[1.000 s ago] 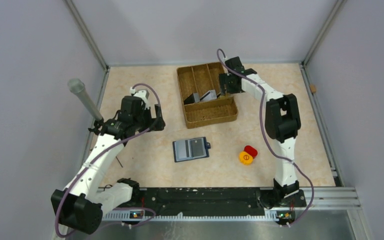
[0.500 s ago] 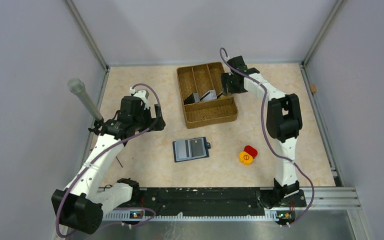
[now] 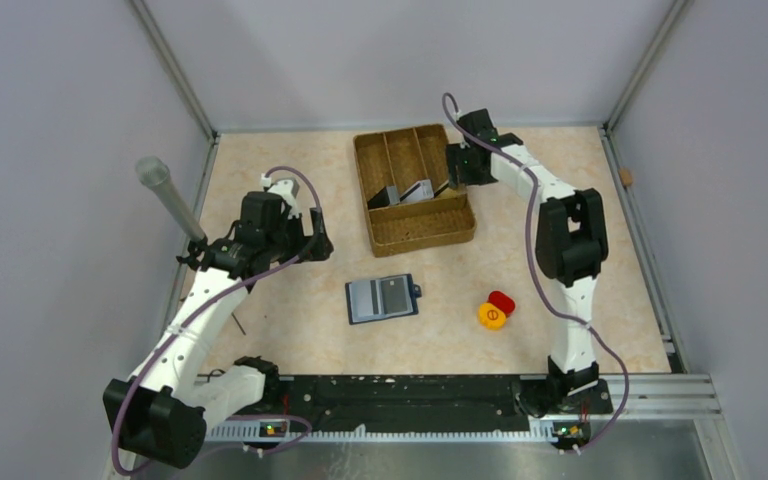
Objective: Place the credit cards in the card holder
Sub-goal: Pick up the credit card from the storage box.
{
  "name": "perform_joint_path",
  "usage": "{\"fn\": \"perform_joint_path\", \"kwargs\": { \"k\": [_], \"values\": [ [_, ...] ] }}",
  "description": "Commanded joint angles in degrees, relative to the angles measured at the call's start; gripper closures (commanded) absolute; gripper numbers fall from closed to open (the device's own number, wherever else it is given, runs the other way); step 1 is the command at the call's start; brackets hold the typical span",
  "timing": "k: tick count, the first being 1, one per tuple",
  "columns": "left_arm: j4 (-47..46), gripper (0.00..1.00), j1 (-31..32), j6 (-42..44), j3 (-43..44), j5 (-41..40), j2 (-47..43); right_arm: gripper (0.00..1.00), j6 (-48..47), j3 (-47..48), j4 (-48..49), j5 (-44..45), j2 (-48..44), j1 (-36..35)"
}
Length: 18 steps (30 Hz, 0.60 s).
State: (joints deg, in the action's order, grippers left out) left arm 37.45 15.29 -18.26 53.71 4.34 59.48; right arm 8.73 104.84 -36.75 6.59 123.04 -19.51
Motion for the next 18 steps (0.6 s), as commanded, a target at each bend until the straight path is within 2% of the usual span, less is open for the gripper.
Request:
{"fn": "perform_joint_path", "kwargs": {
  "k": [1, 6, 12, 16, 18],
  "values": [
    [-2.21, 0.01, -0.43, 0.33, -0.54, 1.34, -0.51, 0.35, -1.15, 2.30, -1.17, 2.64, -4.51, 1.41],
    [-2.30, 0.01, -0.44, 0.33, -0.62, 2.11, -0.28, 0.44, -1.14, 1.92, -0.95, 2.27, -5.09, 1.48],
    [-2.16, 0.01, -0.44, 0.33, -0.61, 2.18, -0.19, 0.61, -0.95, 1.39, -0.70, 0.90, -4.94, 1.44],
    [-2.21, 0.01, -0.44, 0.42, -0.71, 2.17, -0.17, 0.75, -0.91, 1.25, -0.64, 0.54, -5.22, 1.45],
    [-2.21, 0.01, -0.44, 0.42, -0.78, 2.17, -0.08, 0.77, -0.87, 1.21, -0.51, 0.25, -5.43, 1.49]
  ]
}}
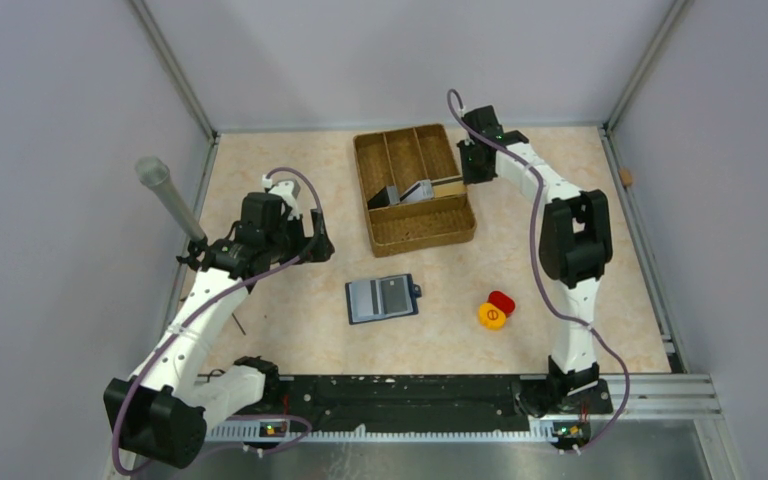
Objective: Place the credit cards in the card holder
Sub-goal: Pick up the credit card from the storage box.
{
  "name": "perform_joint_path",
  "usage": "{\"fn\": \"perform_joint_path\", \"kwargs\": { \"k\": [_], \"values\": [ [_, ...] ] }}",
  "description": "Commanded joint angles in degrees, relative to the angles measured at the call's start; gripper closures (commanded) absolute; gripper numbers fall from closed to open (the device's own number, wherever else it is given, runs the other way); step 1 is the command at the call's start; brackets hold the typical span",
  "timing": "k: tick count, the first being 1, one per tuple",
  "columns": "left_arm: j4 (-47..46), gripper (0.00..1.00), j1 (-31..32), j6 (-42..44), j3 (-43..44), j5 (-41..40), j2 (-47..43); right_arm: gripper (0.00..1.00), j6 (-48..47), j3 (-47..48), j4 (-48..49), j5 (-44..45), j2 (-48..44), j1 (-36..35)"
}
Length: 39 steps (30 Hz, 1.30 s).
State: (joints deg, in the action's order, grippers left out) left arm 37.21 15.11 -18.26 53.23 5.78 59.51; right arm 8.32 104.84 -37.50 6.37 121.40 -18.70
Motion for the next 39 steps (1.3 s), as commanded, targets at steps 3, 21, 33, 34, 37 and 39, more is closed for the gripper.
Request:
{"fn": "perform_joint_path", "kwargs": {
  "k": [3, 21, 33, 34, 37, 39],
  "values": [
    [-1.97, 0.01, -0.33, 0.42, -0.32, 0.85, -0.09, 0.77, -0.31, 1.26, 0.27, 0.38, -3.60, 0.65],
    [-1.97, 0.01, -0.26, 0.60, -0.56, 0.48, -0.44, 0.47, 2.78, -0.87, 3.32, -6.13, -5.41, 0.67],
    [-1.97, 0.01, -0.26, 0.60, -0.58, 0.85, 0.17, 0.33, 2.52, -1.70, 5.06, -7.21, -0.66, 0.07],
    [-1.97, 0.01, -0.26, 0.60, -0.57, 0.85, 0.25, 0.33, 2.42, -1.40, 4.95, -7.09, -0.04, 0.02],
    [-1.97, 0.01, -0.26, 0.60, -0.59, 0.73, 0.22, 0.32, 2.13, -0.61, 4.84, -6.64, 1.72, -0.37],
    [-1.97, 0.01, -0.26, 0.60, -0.58, 0.74, 0.30, 0.32, 1.79, 0.01, 4.25, -5.03, 2.88, -0.70]
  ]
}}
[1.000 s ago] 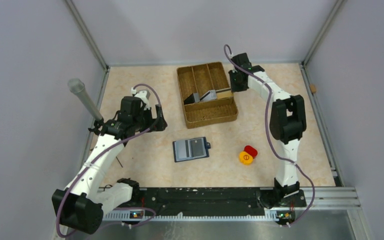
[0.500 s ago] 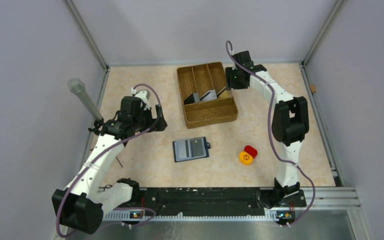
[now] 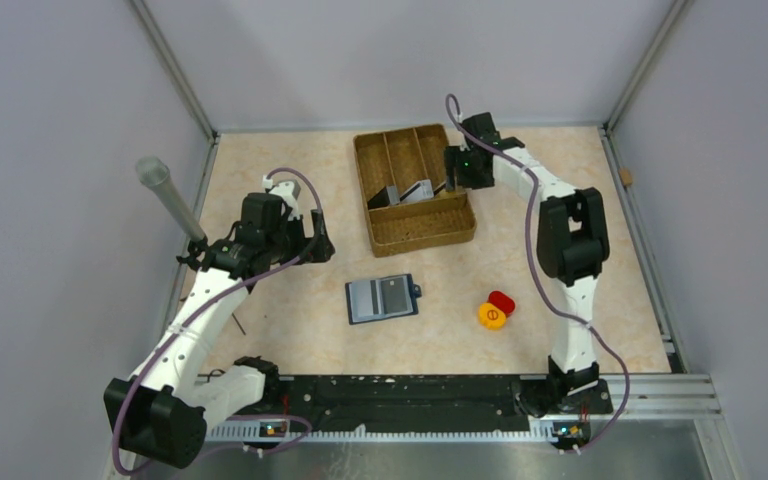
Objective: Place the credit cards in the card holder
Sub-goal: Pick up the credit card from the storage box.
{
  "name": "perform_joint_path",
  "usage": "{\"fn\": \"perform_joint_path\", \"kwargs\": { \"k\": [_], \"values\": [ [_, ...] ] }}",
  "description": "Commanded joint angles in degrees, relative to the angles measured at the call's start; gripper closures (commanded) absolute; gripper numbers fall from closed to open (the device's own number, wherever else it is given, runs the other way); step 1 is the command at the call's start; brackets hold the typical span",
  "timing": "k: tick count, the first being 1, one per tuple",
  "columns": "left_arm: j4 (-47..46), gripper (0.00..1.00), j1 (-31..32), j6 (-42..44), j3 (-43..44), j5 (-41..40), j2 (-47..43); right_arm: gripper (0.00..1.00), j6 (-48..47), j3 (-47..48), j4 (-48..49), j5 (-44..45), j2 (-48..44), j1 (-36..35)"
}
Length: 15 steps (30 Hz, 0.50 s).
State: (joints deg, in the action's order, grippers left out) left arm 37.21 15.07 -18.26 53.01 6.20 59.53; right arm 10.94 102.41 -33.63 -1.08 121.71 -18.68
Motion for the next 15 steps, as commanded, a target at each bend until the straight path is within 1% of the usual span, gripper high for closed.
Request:
{"fn": "perform_joint_path", "kwargs": {
  "k": [1, 6, 15],
  "values": [
    [-1.97, 0.01, -0.22, 0.60, -0.37, 0.31, 0.31, 0.32, -0.93, 2.66, 0.10, 3.08, 2.99, -0.71],
    [-1.96, 0.01, -0.22, 0.66, -0.37, 0.25, 0.16, 0.32, -0.74, 2.13, -0.53, 6.39, 2.19, -0.66],
    [-1.92, 0.01, -0.25, 0.60, -0.45, 0.47, -0.04, 0.32, -0.81, 2.09, -1.35, 6.80, -1.81, 0.59]
  ]
}}
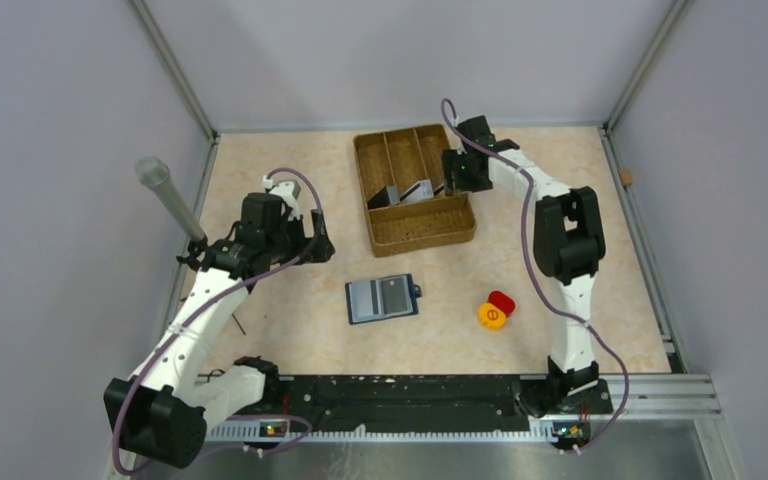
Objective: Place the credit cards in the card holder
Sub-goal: Pick up the credit card from the storage box.
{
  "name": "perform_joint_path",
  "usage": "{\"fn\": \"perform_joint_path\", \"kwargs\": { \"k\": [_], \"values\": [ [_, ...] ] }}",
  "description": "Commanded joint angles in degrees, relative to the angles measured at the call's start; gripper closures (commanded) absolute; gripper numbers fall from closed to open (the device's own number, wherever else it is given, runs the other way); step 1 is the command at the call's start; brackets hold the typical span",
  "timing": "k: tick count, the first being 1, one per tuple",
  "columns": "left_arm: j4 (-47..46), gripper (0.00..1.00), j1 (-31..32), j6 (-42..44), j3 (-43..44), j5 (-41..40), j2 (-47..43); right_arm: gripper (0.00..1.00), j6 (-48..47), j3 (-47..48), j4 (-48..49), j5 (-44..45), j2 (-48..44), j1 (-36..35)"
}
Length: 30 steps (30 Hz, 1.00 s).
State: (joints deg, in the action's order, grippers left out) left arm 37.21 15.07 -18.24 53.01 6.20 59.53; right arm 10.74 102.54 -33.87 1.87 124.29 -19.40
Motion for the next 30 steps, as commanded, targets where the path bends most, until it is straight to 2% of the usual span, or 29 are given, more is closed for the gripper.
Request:
{"fn": "perform_joint_path", "kwargs": {
  "k": [1, 10, 17, 27, 30],
  "values": [
    [-1.96, 0.01, -0.22, 0.57, -0.46, 0.48, -0.08, 0.32, -0.57, 1.96, -1.11, 3.51, -4.67, 1.30],
    [-1.97, 0.01, -0.23, 0.57, -0.54, 0.75, 0.02, 0.34, -0.43, 2.22, -1.00, 2.11, -5.45, 1.30],
    [-1.97, 0.01, -0.22, 0.57, -0.53, 0.86, 0.15, 0.53, -0.38, 1.83, -0.95, 2.17, -5.66, 1.36],
    [-1.97, 0.01, -0.22, 0.57, -0.54, 1.51, 0.71, 0.55, -0.46, 1.95, -0.94, 2.68, -6.69, 1.30],
    [-1.97, 0.01, -0.22, 0.57, -0.54, 1.63, 0.68, 0.61, -0.54, 1.96, -0.97, 2.57, -6.69, 1.35]
  ]
}}
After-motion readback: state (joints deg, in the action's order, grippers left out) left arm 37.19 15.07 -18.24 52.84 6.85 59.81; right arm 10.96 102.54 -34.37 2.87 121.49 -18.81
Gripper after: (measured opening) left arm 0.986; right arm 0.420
